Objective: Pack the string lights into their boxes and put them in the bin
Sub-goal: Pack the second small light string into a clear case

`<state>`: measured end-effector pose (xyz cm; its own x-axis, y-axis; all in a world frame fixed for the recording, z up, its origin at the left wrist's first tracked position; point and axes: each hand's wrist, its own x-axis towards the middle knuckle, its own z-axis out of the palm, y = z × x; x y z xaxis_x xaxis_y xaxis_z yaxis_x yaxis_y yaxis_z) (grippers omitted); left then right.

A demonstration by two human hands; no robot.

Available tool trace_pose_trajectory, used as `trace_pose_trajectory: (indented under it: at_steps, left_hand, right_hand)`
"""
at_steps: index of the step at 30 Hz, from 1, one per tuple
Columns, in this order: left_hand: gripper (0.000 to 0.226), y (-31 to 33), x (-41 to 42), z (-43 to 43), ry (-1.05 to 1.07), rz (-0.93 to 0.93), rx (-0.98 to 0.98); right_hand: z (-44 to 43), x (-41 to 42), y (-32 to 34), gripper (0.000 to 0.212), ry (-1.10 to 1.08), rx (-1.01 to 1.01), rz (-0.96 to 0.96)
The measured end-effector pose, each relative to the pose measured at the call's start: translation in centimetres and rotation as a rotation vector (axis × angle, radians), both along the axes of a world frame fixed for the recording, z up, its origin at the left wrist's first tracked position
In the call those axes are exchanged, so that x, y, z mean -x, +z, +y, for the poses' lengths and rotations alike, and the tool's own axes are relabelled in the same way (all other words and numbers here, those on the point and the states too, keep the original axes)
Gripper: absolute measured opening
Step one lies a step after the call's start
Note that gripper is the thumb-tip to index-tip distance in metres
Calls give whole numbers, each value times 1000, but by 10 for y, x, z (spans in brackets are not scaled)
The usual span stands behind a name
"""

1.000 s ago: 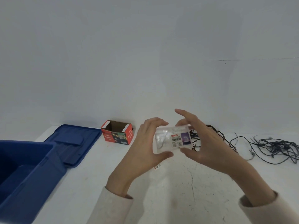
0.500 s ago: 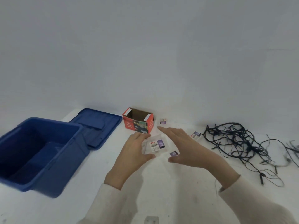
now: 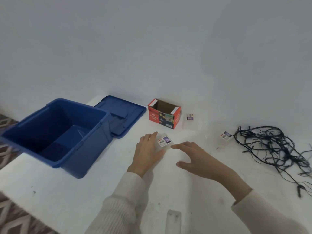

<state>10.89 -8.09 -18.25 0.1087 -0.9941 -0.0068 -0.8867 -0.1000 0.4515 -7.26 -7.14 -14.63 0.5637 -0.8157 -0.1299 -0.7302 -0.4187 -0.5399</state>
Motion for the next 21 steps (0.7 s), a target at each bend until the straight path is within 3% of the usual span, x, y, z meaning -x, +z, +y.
trace_pose_trajectory:
  at_steps: [5,10,15,21]
  left_hand:
    - [72,9,4,7,-1,-4,-16]
    - [48,19,9,35,-25,121,51]
    - [39,21,11,65,-65,214,76]
    - [27,25,7,92,-23,425,1]
  right_hand:
    - [13,1,8,49,73,28,29]
    - [43,-4,15,52,421,-159,219]
    - [69,-20,3,61,687,-167,431]
    - [74,-24,-6,41,707,-195,358]
